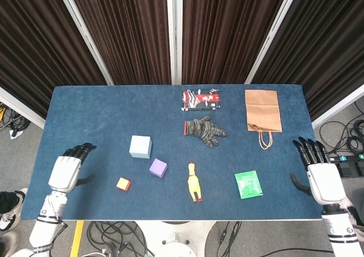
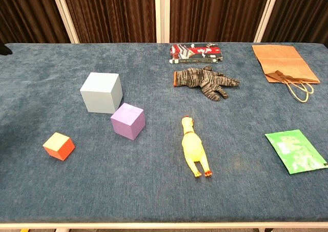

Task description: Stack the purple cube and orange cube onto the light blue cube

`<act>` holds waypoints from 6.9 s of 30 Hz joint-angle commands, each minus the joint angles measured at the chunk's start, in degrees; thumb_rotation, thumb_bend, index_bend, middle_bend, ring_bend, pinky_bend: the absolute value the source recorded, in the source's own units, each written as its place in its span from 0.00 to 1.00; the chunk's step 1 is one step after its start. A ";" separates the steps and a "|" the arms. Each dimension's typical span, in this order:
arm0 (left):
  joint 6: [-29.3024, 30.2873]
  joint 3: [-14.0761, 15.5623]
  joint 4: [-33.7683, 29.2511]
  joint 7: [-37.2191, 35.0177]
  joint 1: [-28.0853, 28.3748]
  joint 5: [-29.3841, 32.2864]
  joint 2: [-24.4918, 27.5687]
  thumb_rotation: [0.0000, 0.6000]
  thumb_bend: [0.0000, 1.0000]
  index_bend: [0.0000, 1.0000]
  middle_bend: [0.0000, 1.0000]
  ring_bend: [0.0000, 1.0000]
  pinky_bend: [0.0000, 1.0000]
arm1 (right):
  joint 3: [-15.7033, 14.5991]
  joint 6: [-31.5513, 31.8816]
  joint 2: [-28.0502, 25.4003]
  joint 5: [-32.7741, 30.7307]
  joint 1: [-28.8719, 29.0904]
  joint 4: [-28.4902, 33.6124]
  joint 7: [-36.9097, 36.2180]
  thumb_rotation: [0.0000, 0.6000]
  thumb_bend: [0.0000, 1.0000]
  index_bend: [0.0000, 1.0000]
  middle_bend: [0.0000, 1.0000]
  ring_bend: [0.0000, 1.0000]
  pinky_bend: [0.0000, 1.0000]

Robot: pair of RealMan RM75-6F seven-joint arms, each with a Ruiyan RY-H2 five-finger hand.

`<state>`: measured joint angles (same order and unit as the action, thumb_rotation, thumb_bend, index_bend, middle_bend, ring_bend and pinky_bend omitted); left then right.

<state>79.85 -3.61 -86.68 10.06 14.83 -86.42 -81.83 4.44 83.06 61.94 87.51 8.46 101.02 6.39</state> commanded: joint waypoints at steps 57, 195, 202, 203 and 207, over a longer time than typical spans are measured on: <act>-32.65 -3.21 -2.50 15.72 28.19 1.07 -7.73 1.00 0.19 0.31 0.40 0.28 0.37 | 2.31 3.41 -1.37 -0.55 -1.02 -1.37 -8.26 1.00 0.23 0.07 0.01 0.00 0.00; -34.78 -0.76 -6.16 19.38 45.31 36.38 6.20 1.00 0.19 0.31 0.43 0.34 0.38 | 1.75 1.65 -1.96 -0.89 -0.52 -1.16 -6.79 1.00 0.23 0.07 0.01 0.00 0.00; -31.37 0.29 -11.01 20.94 43.97 35.81 9.66 1.00 0.19 0.31 0.43 0.34 0.38 | 1.83 1.71 -2.22 -0.83 -0.51 -1.21 -7.57 1.00 0.23 0.07 0.01 0.00 0.00; -29.76 0.73 -12.45 21.58 43.19 35.63 10.89 1.00 0.19 0.31 0.43 0.34 0.38 | 1.87 1.69 -2.32 -0.90 -0.52 -1.22 -7.86 1.00 0.23 0.07 0.01 0.00 0.00; -22.89 3.05 -18.20 23.23 38.93 34.28 15.90 1.00 0.19 0.31 0.43 0.34 0.39 | 2.04 2.17 -2.48 -0.89 -0.70 -1.40 -8.79 1.00 0.23 0.07 0.01 0.00 0.00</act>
<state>53.09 -2.17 -101.45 32.10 56.56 -51.16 -69.04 6.44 85.15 59.49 86.60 7.80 99.66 -2.31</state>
